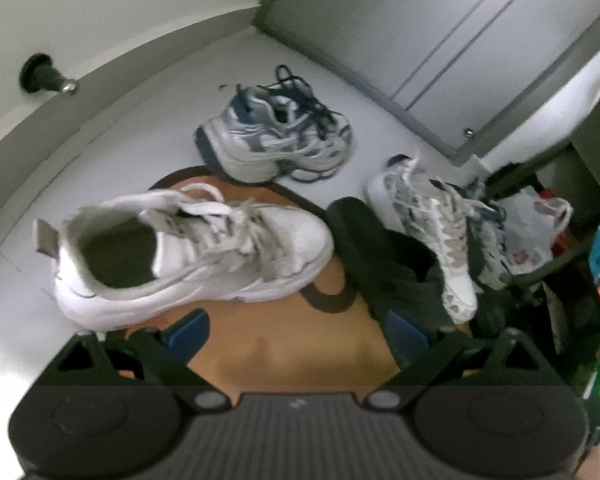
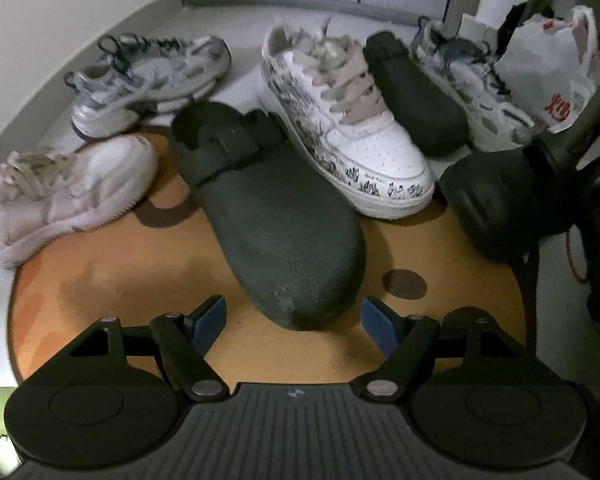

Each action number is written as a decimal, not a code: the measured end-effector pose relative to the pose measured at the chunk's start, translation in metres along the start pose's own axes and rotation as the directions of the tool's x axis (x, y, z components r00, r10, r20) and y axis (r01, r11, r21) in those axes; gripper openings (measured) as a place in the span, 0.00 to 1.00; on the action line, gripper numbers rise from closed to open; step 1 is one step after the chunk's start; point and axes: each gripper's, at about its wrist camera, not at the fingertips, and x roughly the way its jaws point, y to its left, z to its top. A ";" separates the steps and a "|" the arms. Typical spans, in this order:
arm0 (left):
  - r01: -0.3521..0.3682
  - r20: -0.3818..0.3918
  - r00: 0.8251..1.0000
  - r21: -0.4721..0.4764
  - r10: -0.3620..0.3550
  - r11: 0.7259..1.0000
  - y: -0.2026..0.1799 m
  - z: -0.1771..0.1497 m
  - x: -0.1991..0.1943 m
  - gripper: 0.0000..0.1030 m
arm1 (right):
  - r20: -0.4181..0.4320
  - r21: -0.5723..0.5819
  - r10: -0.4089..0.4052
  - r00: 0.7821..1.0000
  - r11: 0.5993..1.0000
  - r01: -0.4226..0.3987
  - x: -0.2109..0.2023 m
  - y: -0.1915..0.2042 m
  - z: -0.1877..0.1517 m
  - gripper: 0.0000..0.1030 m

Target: Organize scattered shoes

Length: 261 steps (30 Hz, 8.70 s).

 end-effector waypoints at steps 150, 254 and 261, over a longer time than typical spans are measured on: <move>0.561 -0.496 0.786 0.323 -0.368 0.762 -0.227 -0.125 0.093 0.13 | -0.220 -0.688 -0.162 0.962 0.725 -0.035 -0.164 -0.039 -0.062 0.86; 0.409 -0.448 0.891 0.730 -0.069 0.548 -0.235 -0.094 0.106 0.20 | 0.149 -0.004 0.276 0.950 0.960 -0.279 -0.047 -0.032 -0.123 0.93; 0.439 -0.468 0.878 0.705 -0.099 0.557 -0.236 -0.090 0.107 0.18 | 0.100 0.041 0.244 0.965 0.968 -0.249 -0.029 -0.043 -0.125 0.93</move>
